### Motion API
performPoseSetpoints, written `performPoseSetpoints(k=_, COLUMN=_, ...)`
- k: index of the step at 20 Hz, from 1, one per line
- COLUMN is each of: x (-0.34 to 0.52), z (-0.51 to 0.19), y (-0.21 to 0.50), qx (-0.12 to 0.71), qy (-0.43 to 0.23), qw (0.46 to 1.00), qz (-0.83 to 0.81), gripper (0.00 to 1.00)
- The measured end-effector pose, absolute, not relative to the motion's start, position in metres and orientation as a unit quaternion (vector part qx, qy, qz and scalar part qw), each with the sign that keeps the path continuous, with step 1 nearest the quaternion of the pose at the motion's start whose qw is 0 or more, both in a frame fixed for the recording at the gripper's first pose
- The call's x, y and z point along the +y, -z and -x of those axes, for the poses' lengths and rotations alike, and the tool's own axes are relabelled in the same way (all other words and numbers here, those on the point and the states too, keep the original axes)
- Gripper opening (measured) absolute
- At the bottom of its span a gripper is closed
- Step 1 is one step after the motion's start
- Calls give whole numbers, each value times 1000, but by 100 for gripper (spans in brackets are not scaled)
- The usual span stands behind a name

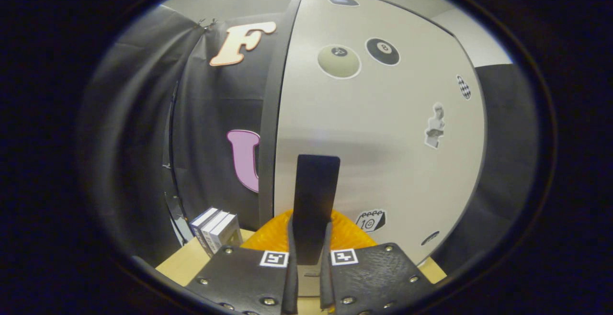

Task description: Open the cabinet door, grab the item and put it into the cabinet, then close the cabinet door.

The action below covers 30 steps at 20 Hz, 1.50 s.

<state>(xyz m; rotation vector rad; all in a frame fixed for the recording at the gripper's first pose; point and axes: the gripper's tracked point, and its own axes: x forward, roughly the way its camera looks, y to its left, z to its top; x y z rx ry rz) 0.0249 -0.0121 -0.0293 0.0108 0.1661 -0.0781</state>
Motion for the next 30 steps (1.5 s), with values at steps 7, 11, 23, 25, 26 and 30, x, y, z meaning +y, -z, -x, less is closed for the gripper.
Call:
performPoseSetpoints(k=7, x=-12, z=9, y=25, qx=89, qy=9, qw=996, qz=-5, gripper=18)
performPoseSetpoints(k=11, x=-18, z=32, y=22, qx=98, qy=-10, qw=995, qz=-11, gripper=18)
performPoseSetpoints(k=23, x=-51, z=96, y=15, qx=117, qy=-47, qw=992, qz=-25, gripper=18)
performPoseSetpoints(k=25, x=-58, z=105, y=14, qx=121, qy=-54, qw=991, qz=-29, gripper=18)
performPoseSetpoints(k=26, x=-62, z=109, y=13, qx=123, qy=-59, qw=990, qz=-28, gripper=18)
performPoseSetpoints(k=30, x=-83, z=130, y=10, qx=134, qy=-77, qw=987, qz=-40, gripper=18)
